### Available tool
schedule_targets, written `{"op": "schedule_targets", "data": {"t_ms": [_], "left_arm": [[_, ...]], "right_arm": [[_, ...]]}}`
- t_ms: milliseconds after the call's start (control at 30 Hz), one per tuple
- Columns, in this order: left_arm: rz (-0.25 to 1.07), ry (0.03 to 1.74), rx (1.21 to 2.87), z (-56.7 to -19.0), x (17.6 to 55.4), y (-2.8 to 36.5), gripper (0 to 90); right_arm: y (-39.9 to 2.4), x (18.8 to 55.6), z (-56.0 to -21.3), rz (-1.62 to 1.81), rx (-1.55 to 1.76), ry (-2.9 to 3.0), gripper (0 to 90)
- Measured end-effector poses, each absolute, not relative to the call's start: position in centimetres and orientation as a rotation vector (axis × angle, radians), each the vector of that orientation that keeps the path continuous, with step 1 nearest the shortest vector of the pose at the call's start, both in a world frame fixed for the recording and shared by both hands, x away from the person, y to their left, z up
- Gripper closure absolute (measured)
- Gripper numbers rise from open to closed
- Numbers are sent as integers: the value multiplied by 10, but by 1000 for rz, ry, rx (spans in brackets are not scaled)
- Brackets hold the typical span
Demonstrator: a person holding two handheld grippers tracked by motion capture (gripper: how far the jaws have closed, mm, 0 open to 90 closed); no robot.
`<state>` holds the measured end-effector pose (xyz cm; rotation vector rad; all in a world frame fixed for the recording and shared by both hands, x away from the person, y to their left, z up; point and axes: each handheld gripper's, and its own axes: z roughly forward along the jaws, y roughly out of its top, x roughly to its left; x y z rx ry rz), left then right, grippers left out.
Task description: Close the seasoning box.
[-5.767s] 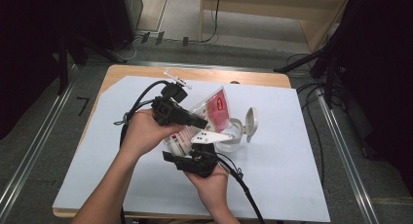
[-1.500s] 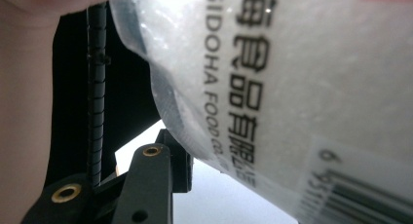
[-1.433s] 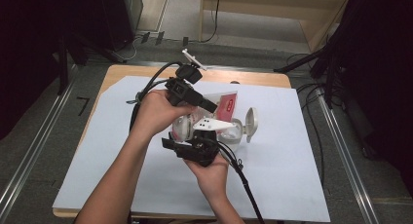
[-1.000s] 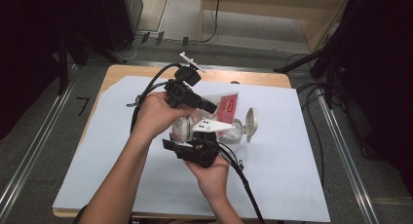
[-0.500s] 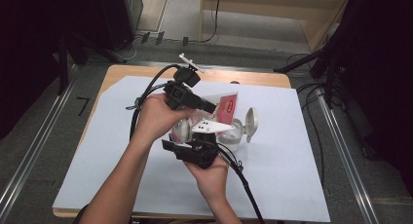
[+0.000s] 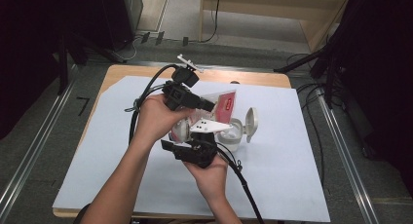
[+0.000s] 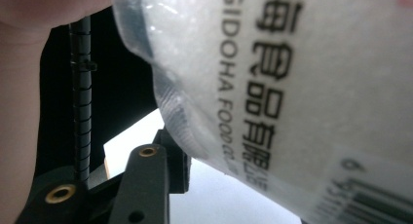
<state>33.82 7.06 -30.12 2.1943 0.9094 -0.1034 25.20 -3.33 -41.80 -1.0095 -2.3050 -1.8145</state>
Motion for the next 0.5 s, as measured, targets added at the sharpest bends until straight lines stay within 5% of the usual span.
{"op": "schedule_targets", "data": {"t_ms": [500], "left_arm": [[-113,897,2185,-300,338,67,818]], "right_arm": [[-37,251,-417,-1824,-1023,-2288,630]]}}
